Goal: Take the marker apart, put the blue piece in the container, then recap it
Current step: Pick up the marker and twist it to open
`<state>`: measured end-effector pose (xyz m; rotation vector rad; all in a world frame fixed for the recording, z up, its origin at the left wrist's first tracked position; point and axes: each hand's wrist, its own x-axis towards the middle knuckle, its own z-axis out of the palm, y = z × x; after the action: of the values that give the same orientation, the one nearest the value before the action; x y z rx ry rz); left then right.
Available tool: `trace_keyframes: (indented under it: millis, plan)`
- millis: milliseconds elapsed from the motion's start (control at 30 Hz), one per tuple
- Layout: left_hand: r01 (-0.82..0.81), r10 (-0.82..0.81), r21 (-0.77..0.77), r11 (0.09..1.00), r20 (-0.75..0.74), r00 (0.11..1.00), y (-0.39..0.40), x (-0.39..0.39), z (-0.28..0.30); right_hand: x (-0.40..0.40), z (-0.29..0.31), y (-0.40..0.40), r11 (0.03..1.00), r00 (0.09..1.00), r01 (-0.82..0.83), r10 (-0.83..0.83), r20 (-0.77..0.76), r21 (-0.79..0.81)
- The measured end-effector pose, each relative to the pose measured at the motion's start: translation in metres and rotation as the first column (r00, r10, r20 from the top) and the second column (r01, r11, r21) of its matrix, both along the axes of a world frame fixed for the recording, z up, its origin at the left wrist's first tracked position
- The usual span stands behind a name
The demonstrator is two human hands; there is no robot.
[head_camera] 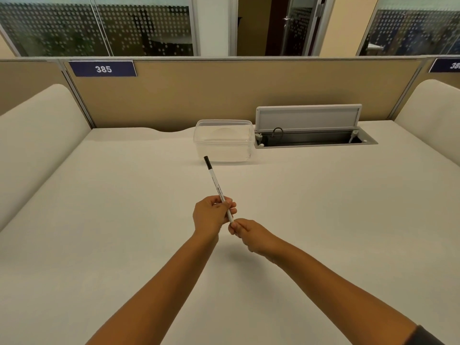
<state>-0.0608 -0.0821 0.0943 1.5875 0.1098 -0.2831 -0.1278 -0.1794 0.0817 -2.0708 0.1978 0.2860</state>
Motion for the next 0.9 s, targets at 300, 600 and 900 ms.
trace_keyframes:
  millis: [300, 600, 900]
  plan:
    - [0.330, -0.394, -0.335, 0.883, -0.146, 0.907, 0.017, 0.008, 0.011, -0.009, 0.008, -0.009, 0.846, 0.981, 0.090, 0.015, -0.192, 0.525]
    - [0.482, -0.599, -0.463, 0.744, -0.145, 0.787, 0.026, 0.021, 0.021, -0.011, 0.020, -0.006, 0.699, 0.980, 0.061, 0.094, -0.176, 0.712]
    - [0.392, -0.400, -0.100, 0.915, -0.094, 0.911, 0.017, 0.017, 0.025, -0.008, 0.019, 0.000, 0.935, 0.986, 0.086, -0.031, -0.162, 0.343]
